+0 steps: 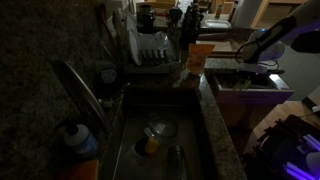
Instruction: Pick up the Dish washing sponge from the kitchen drawer and put it on the kitchen unit base
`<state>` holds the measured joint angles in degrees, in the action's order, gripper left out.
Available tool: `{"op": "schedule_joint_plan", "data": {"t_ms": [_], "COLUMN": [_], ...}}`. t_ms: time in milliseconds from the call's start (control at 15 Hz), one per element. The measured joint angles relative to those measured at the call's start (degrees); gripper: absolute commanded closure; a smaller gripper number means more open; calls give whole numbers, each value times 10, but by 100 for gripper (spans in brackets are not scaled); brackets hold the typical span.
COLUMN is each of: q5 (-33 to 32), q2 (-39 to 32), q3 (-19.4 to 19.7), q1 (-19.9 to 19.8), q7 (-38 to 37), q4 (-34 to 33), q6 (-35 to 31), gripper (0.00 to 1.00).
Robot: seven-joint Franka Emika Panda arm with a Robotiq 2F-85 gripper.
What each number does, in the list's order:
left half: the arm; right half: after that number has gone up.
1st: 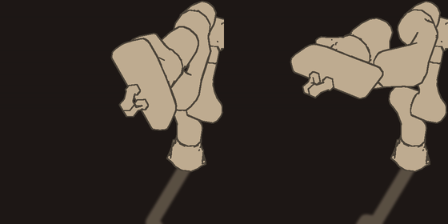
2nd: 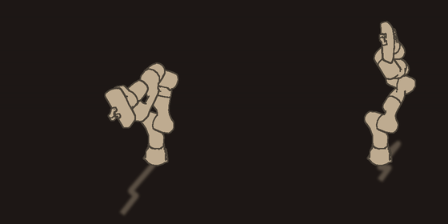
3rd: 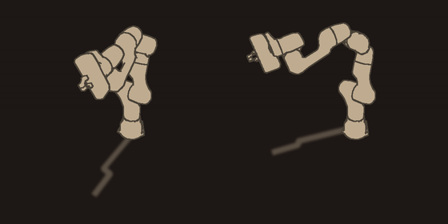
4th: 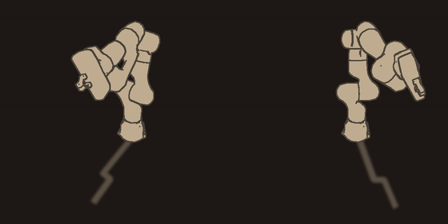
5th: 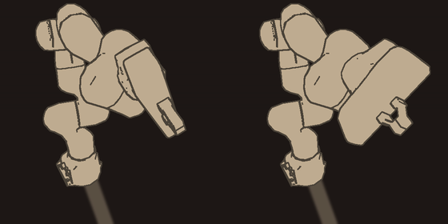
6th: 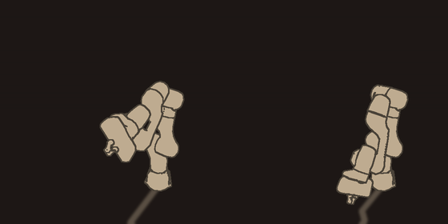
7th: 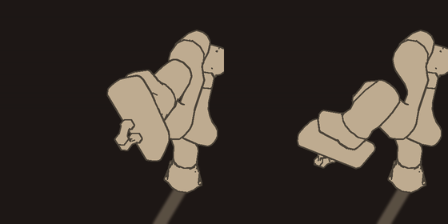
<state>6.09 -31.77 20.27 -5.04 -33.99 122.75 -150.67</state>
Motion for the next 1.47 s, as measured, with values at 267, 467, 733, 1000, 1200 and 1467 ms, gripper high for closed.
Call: {"op": "schedule_joint_plan", "data": {"t_ms": [267,467,733,1000,1200,1467], "q5": [-60,-97,-125,-111,-98,-74], "q2": [65,116,170,176,155,131], "q3": [5,7,10,2,-3,-9], "q1": [43,56,52,24,-2,-22], "q7": [-2,-5,-10,0,10,37], "q4": [11,18,19,18,15,15], "q6": [1,1,14,123,197,192], "gripper": [100,100,61,32,12,0]}}
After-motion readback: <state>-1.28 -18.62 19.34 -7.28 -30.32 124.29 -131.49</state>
